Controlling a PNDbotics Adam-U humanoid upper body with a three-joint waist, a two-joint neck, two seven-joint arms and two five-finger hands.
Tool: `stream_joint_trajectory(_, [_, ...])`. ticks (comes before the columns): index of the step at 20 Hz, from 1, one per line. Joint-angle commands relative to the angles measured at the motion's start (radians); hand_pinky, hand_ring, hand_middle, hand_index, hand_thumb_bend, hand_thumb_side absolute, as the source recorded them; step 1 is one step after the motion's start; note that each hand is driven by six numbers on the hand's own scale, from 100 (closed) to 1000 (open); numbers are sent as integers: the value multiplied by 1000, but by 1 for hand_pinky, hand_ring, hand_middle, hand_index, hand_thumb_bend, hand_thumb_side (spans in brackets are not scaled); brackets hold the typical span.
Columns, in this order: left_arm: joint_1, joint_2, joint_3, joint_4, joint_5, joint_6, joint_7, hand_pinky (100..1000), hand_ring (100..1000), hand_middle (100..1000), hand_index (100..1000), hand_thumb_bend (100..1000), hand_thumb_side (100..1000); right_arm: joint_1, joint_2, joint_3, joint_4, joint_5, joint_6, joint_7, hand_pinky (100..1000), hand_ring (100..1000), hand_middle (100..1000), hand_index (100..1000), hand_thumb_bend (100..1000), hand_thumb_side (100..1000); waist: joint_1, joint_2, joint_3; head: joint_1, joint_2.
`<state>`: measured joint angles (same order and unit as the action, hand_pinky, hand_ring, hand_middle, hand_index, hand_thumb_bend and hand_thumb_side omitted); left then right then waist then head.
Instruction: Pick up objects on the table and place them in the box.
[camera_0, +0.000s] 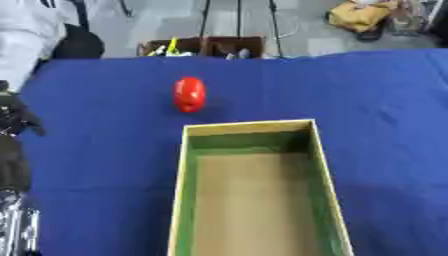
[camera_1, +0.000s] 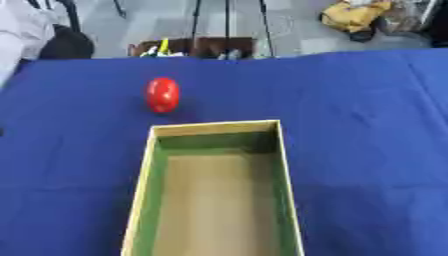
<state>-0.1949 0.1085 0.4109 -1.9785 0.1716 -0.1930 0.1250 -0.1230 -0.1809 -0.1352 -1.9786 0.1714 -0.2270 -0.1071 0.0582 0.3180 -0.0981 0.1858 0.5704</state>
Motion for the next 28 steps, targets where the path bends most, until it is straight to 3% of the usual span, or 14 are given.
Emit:
stream_joint_trajectory(1, [11, 76, -1, -22, -31, -30, -22, 235, 362, 410, 664, 100, 964, -3, -11, 0, -21, 6, -7, 2, 337, 444, 444, 652, 154, 863, -4, -13, -2, -4, 2])
stream_joint_trajectory(5, [36, 197, -1, -22, -64, -94, -30, 226, 359, 400, 683, 100, 954, -3, -13, 1, -21, 6, -7, 3, 336, 443, 443, 651, 157, 862, 0, -13, -4, -10, 8])
stream_joint_trajectory(11, [23, 343, -6, 32, -166, -127, -48, 215, 358, 403, 702, 100, 945, 2, -12, 6, -21, 11, -10, 5, 335, 442, 442, 651, 166, 866, -2, -12, -12, -16, -8])
stream_joint_trajectory(19, [-77, 501, -46, 175, -228, -218, -19, 231, 380, 436, 712, 100, 915, 8, -19, 23, -21, 13, -29, 19, 335, 441, 441, 651, 171, 871, 0, -12, -17, -15, -24])
stream_joint_trajectory(25, [-170, 656, -74, 384, -335, -289, -4, 244, 402, 463, 737, 100, 910, 12, -13, 28, -21, 27, -28, 26, 333, 441, 441, 650, 180, 872, 2, -8, -27, -19, -24])
stream_joint_trajectory(28, [-228, 705, -104, 539, -383, -308, -54, 176, 385, 463, 741, 100, 905, 13, -15, 32, -21, 31, -29, 29, 333, 440, 440, 650, 177, 870, 7, -10, -35, -15, -24])
